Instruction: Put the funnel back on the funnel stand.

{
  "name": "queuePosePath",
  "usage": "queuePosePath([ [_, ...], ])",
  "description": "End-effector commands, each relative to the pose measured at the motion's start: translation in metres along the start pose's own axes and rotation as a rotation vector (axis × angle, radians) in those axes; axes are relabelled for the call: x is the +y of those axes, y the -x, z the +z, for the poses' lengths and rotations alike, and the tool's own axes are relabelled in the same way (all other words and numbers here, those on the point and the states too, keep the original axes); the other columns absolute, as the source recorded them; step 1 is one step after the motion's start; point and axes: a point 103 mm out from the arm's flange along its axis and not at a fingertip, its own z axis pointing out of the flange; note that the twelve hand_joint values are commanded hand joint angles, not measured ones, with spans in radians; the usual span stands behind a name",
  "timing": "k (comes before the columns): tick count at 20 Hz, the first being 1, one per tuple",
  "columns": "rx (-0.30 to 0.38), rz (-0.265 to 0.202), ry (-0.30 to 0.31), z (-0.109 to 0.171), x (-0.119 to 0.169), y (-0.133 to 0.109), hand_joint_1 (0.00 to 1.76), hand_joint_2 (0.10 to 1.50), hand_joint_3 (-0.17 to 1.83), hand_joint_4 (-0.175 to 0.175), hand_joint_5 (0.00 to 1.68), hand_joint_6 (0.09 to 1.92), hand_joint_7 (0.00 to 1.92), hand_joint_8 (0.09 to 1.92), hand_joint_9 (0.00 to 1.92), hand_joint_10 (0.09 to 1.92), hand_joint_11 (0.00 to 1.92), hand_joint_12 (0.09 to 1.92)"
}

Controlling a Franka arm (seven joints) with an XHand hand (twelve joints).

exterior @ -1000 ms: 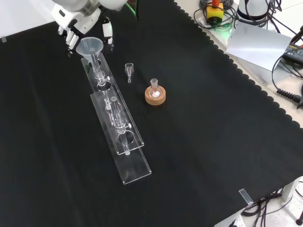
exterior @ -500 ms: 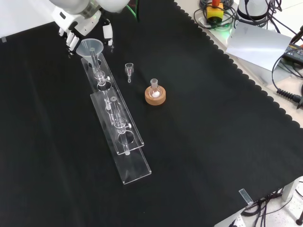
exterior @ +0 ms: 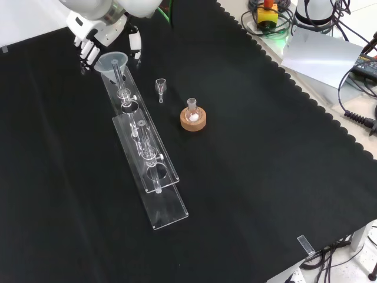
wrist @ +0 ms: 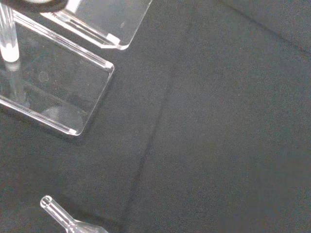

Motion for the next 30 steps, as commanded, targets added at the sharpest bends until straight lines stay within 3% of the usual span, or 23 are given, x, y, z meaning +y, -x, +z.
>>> queuePosePath([
  [1, -0.001, 0.024, -0.025, -0.002, -0.008, -0.005, 0.6, 0.68, 0.34, -0.036, 0.22, 0.09, 0.13, 0.73, 0.49, 0.68, 0.35, 1.4],
  [8, 0.007, 0.04, 0.004, -0.009, -0.037, -0.008, 0.56, 0.68, 0.28, -0.036, 0.15, 0.09, 0.01, 0.7, 0.37, 0.72, 0.32, 1.42],
  [15, 0.036, 0.073, 0.082, -0.028, -0.1, -0.006, 0.55, 0.68, 0.27, -0.035, 0.17, 0.09, 0.05, 0.72, 0.37, 0.74, 0.31, 1.42],
  [20, 0.121, 0.096, 0.147, -0.037, -0.149, -0.003, 0.57, 0.72, 0.28, -0.032, 0.19, 0.09, 0.09, 0.72, 0.38, 0.74, 0.31, 1.42],
  [30, 0.167, 0.167, 0.189, -0.018, -0.219, -0.012, 0.59, 0.76, 0.3, -0.033, 0.23, 0.09, 0.12, 0.72, 0.41, 0.73, 0.31, 1.43],
])
